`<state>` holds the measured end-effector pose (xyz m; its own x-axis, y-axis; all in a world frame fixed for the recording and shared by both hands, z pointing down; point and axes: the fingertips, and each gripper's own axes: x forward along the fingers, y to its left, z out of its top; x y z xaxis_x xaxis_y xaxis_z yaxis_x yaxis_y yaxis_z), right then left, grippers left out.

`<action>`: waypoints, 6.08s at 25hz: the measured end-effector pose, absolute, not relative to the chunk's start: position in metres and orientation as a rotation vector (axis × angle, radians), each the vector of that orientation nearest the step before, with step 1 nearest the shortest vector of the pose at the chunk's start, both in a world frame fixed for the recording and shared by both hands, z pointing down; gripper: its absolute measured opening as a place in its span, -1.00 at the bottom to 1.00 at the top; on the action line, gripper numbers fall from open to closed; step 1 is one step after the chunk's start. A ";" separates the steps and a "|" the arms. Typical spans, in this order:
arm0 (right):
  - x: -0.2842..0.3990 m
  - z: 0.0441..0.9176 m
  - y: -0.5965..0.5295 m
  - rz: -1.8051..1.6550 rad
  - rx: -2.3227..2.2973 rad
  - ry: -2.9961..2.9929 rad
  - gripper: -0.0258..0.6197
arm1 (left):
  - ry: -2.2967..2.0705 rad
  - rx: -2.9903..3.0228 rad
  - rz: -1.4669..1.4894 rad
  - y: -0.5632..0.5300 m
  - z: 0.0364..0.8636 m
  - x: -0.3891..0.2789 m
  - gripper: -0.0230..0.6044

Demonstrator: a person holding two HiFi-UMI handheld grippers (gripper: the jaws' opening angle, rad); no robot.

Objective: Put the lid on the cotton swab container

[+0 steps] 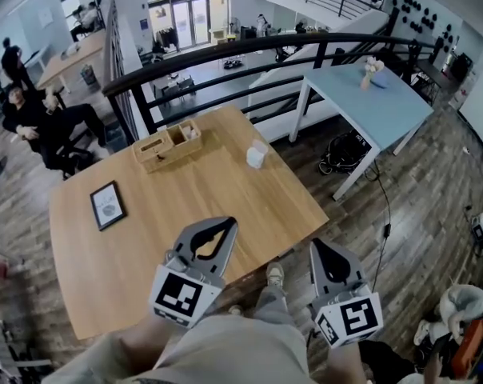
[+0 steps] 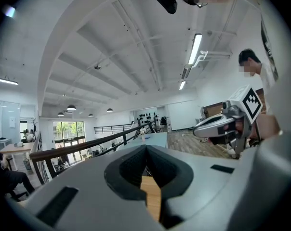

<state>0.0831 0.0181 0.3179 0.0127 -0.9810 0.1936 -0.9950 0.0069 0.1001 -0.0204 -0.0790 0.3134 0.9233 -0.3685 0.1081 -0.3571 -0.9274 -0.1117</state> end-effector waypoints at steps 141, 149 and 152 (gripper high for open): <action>0.201 0.367 -0.303 0.187 1.321 -2.567 -0.84 | 1.322 -2.785 -0.477 -0.315 0.375 0.062 -0.85; 0.198 0.365 -0.270 0.219 1.309 -2.567 -0.84 | 1.341 -2.764 -0.428 -0.291 0.362 0.052 -0.85; 0.190 0.368 -0.263 0.231 1.286 -2.575 -0.84 | 1.347 -2.767 -0.432 -0.286 0.365 0.050 -0.85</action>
<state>0.1900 -0.2627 0.3683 -0.5777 -0.7613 0.2946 -0.8016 0.5973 -0.0283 0.0498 -0.2856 0.3651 0.5858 -0.7764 0.2326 -0.7669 -0.6238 -0.1507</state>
